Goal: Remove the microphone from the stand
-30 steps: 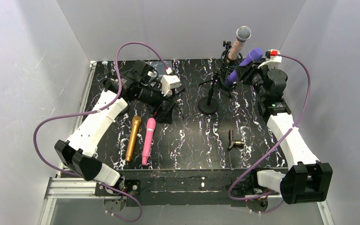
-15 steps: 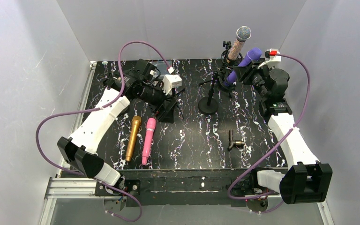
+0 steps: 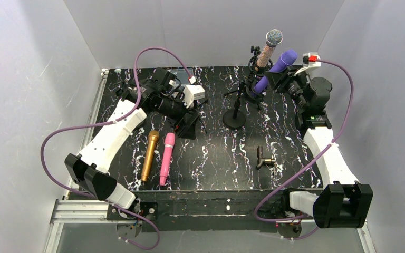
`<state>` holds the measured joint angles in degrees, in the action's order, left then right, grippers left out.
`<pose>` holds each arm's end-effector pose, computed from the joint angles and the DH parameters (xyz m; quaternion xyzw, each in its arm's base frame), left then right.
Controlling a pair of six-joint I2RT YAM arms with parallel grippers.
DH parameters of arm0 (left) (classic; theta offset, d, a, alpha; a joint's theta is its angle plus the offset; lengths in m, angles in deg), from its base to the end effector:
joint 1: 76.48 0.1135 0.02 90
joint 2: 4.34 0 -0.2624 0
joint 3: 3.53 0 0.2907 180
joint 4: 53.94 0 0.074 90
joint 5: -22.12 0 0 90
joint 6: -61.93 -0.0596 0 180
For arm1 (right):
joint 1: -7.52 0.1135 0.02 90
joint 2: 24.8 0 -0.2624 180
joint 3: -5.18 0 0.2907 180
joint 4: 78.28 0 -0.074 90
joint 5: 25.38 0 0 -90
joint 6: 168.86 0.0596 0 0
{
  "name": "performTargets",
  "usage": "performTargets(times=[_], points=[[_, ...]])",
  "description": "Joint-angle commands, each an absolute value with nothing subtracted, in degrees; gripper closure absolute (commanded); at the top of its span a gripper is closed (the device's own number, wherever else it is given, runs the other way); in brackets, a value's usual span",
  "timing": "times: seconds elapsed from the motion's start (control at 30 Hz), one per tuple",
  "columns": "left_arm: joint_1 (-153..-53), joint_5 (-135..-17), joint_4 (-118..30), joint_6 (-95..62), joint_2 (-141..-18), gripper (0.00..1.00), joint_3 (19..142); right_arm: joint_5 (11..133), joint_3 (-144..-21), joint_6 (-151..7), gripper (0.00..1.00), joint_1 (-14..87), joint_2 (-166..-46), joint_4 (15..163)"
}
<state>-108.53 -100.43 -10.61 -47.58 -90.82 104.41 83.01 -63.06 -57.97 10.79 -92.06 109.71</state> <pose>0.3133 -0.2340 0.4355 0.4872 0.6478 -0.2895 0.5091 0.3366 0.0381 0.3808 -0.0218 0.6523 0.2586 0.7121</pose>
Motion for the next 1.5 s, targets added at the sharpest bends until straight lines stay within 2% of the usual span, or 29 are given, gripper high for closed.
performTargets(times=[0.0,0.5,0.97,1.27,1.47], points=[[-108.73,-102.94,-7.05,-48.41,-88.49,0.02,103.19,85.51,-62.6,-58.4,0.99,10.42,-91.82,115.9],[-108.78,-101.6,-7.34,-47.46,-88.64,0.01,104.14,84.82,-62.12,-65.75,0.99,9.48,-88.43,111.36],[-108.75,-99.77,-8.01,-46.4,-87.92,0.01,105.12,87.37,-70.86,-64.37,0.99,8.86,-88.09,105.47],[-108.79,-98.85,-8.82,-43.55,-89.33,0.01,114.71,93.7,-78.76,-65.45,0.99,8.49,-85.62,94.9],[-108.82,-102.16,-12.01,-32.3,-92.17,0.01,124.72,103.96,-80.67,-62.65,0.99,8.49,-82.96,89.15]])
